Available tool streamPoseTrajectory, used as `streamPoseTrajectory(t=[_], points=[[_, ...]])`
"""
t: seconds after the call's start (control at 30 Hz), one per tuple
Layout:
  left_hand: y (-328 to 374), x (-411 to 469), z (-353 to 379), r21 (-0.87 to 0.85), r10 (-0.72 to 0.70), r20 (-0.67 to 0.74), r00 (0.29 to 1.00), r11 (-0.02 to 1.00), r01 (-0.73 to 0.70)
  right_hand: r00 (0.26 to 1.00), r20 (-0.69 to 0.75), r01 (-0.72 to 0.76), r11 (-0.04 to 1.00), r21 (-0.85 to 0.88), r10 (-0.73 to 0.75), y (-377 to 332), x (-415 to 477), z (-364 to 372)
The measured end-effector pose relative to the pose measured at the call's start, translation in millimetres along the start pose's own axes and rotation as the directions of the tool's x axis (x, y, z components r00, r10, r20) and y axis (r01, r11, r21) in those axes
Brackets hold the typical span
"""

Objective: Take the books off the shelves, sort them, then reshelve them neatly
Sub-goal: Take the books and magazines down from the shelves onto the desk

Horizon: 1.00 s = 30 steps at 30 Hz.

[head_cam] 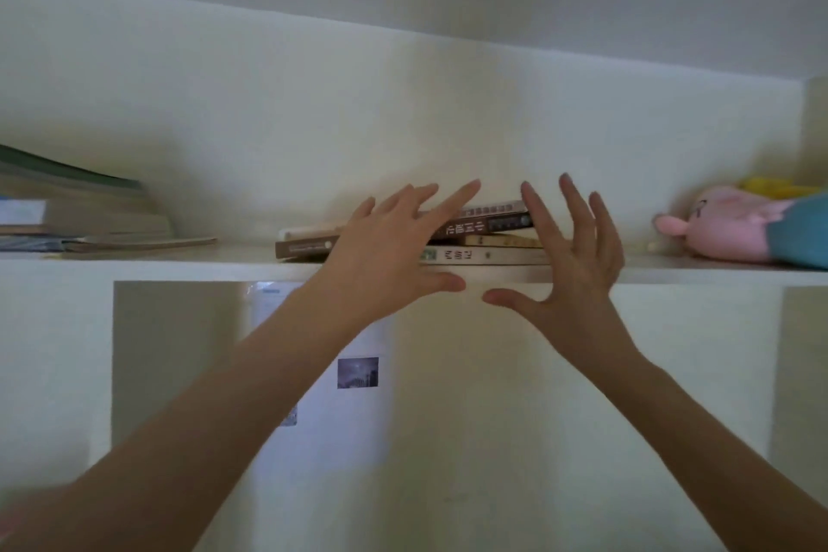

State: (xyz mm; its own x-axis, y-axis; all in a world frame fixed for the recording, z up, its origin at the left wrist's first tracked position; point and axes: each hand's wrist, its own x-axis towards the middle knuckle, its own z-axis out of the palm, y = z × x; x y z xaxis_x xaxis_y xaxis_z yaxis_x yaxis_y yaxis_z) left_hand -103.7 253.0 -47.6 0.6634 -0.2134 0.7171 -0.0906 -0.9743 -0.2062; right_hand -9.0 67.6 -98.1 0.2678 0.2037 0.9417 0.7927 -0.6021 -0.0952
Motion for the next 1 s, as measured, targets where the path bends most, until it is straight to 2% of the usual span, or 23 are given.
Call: streamPoseTrajectory(t=[0.1, 0.17, 0.23, 0.33, 0.43, 0.53, 0.63, 0.7, 0.77, 0.83, 1.0], points=[[-2.7, 15.2, 0.2, -0.005, 0.015, 0.032, 0.999, 1.0, -0.014, 0.964, 0.245, -0.104, 0.994, -0.023, 0.106, 5.9, 20.1, -13.4], [-4.1, 13.4, 2.2, 0.046, 0.051, -0.004, 0.999, 0.998, -0.051, 0.935, 0.343, -0.055, 0.994, -0.1, 0.086, 7.2, 27.1, -19.8], [-4.4, 9.3, 3.4, 0.069, 0.081, -0.079, 0.994, 0.995, -0.076, 0.946, 0.322, 0.006, 0.992, -0.129, 0.036, 6.8, 29.2, -22.5], [-8.9, 4.9, 1.4, 0.08, 0.134, -0.16, 0.978, 0.989, -0.123, 0.982, 0.18, 0.082, 0.987, -0.136, -0.056, 7.5, 24.4, -22.0], [-18.6, 0.6, -4.5, 0.091, 0.245, -0.243, 0.939, 0.969, -0.229, 0.991, 0.127, 0.058, 0.997, -0.044, -0.052, 12.6, 19.6, -21.5], [-21.5, -2.4, -7.5, 0.115, 0.249, -0.185, 0.951, 0.966, -0.23, 0.984, 0.176, -0.027, 0.998, 0.052, 0.017, 17.6, 22.7, -26.2], [-20.0, 1.9, -18.6, 0.1, 0.173, -0.058, 0.983, 0.981, -0.167, 0.967, 0.254, -0.031, 0.996, 0.083, 0.009, 20.5, 29.3, -32.7], [-19.7, 5.1, -24.3, 0.104, 0.178, -0.024, 0.984, 0.979, -0.175, 0.959, 0.283, -0.054, 0.992, 0.117, 0.019, 21.5, 30.9, -34.9], [-22.8, 5.0, -23.7, 0.14, 0.214, -0.03, 0.976, 0.968, -0.208, 0.961, 0.277, -0.059, 0.99, 0.128, 0.022, 23.1, 28.6, -33.4], [-25.7, 4.3, -19.0, 0.169, 0.31, -0.078, 0.947, 0.941, -0.294, 0.967, 0.253, -0.05, 0.99, 0.13, 0.015, 24.1, 25.2, -31.3], [-24.6, 3.0, -24.7, 0.287, 0.442, -0.077, 0.894, 0.868, -0.405, 0.971, 0.222, 0.064, 0.993, 0.095, -0.084, 21.4, 21.6, -38.6]])
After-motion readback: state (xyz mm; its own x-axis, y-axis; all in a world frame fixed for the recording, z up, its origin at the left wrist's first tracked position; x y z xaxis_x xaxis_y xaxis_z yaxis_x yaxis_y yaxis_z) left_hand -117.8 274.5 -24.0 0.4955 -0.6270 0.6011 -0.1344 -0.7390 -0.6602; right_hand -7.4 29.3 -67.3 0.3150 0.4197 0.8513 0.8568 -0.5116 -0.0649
